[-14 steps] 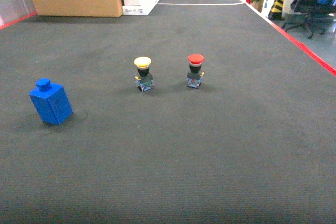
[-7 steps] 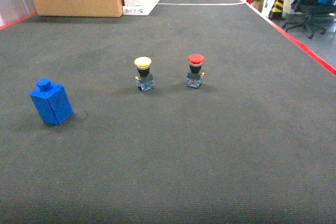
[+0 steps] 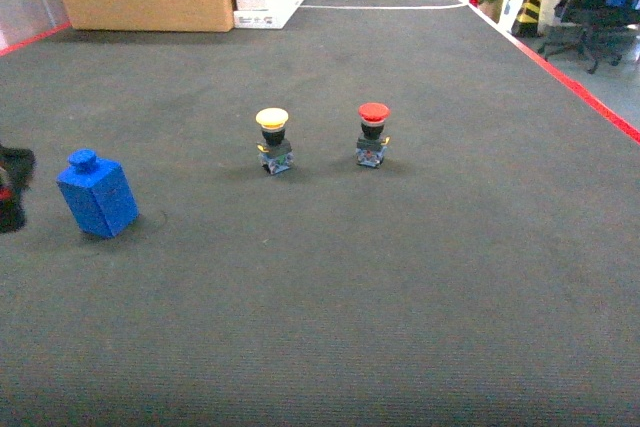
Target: Pick blue part to blue bin on bottom shelf
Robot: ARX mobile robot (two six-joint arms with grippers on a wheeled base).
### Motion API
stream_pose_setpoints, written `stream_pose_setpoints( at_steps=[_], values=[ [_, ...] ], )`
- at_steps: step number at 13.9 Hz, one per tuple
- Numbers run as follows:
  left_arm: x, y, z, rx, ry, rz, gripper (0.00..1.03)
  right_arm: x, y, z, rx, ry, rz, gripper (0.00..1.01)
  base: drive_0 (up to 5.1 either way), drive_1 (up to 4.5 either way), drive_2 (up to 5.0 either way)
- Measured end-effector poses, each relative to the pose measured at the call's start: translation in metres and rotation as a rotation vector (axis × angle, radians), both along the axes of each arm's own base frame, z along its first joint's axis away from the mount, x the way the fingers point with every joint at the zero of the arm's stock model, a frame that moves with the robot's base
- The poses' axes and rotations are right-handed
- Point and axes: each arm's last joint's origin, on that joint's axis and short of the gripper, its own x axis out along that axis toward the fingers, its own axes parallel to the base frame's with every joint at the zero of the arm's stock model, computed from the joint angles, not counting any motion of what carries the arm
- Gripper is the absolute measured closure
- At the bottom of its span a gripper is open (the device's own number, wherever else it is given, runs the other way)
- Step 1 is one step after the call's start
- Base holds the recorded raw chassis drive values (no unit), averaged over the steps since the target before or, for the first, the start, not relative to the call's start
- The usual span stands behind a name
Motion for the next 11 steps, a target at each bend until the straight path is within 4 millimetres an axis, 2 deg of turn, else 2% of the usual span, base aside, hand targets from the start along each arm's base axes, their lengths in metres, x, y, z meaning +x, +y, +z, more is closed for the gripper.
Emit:
stream_pose_setpoints(
  at_steps=[2, 5, 11],
  values=[
    [0.022, -0.003, -0.029, 0.035, 0.116, -0.036, 0.05, 0.0, 0.0, 0.0, 0.0, 0.0, 0.0, 0.03, 0.0, 0.0, 0.0],
    [0.046, -0.004, -0.033, 0.072, 0.103, -0.051, 0.05, 0.0, 0.0, 0.0, 0.0, 0.0, 0.0, 0.03, 0.0, 0.0, 0.0],
    [0.08, 0.006, -0.06, 0.091, 0.145, -0.036, 0.05, 0.0, 0.0, 0.0, 0.0, 0.0, 0.0, 0.03, 0.0, 0.0, 0.0]
  ],
)
